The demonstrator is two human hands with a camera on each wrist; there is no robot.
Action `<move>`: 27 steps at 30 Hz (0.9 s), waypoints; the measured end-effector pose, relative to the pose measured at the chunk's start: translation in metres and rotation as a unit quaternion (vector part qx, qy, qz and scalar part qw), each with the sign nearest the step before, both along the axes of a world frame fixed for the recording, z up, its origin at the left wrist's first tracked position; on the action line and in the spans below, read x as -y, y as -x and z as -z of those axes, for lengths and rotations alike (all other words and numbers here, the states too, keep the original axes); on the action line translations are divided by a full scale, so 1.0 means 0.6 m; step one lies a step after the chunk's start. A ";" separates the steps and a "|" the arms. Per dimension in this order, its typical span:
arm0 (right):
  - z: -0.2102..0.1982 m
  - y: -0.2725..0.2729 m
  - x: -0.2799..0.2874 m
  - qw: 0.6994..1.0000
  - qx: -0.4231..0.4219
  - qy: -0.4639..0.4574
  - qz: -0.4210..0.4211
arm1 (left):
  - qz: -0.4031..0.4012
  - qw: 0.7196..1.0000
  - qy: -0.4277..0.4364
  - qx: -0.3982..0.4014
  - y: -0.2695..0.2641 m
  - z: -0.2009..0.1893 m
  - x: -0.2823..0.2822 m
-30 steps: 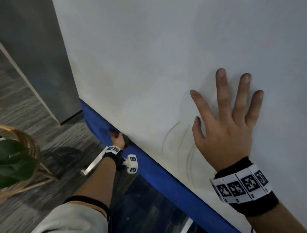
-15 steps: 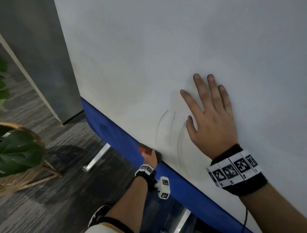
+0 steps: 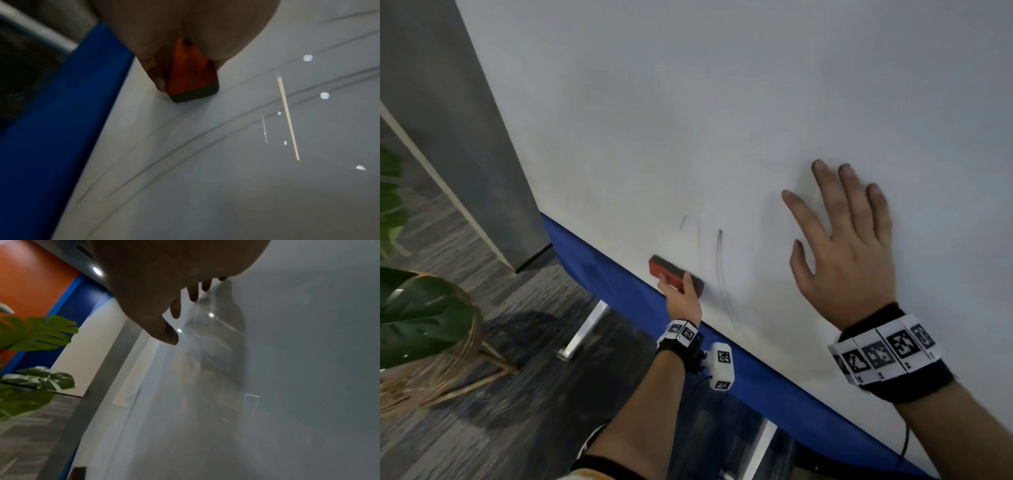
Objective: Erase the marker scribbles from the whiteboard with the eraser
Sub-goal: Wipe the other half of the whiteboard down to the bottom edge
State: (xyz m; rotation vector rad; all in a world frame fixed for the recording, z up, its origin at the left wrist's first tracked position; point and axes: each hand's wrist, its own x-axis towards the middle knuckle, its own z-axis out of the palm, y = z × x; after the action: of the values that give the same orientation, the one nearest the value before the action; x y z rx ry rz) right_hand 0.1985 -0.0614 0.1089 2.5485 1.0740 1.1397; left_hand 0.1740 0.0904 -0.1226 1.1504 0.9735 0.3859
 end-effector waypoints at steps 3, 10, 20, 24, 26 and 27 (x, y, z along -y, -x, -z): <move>0.008 -0.006 0.025 0.999 -0.003 0.043 -0.012 | -0.013 1.000 0.018 0.008 0.002 -0.019 0.035; -0.028 -0.009 0.061 0.999 0.006 0.029 -0.030 | 0.009 0.974 -0.159 0.162 -0.022 -0.160 0.036; -0.016 -0.003 0.100 0.998 0.013 0.054 0.004 | -0.014 0.995 -0.050 0.080 0.003 -0.093 0.111; -0.019 -0.006 0.103 0.998 0.013 0.065 0.004 | -0.028 0.984 -0.090 0.153 -0.017 -0.135 0.105; -0.016 -0.003 0.106 0.998 0.008 0.062 0.010 | -0.071 0.992 -0.028 0.098 -0.025 -0.087 0.078; -0.013 -0.002 0.107 0.998 0.008 0.057 0.013 | -0.079 0.996 -0.003 0.052 -0.026 -0.049 0.067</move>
State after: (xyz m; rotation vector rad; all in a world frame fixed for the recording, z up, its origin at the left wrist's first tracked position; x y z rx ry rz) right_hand 0.1999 -0.1254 0.1169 2.4543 1.0666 1.0579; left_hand 0.1897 0.0504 -0.0930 1.0509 0.9753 0.5697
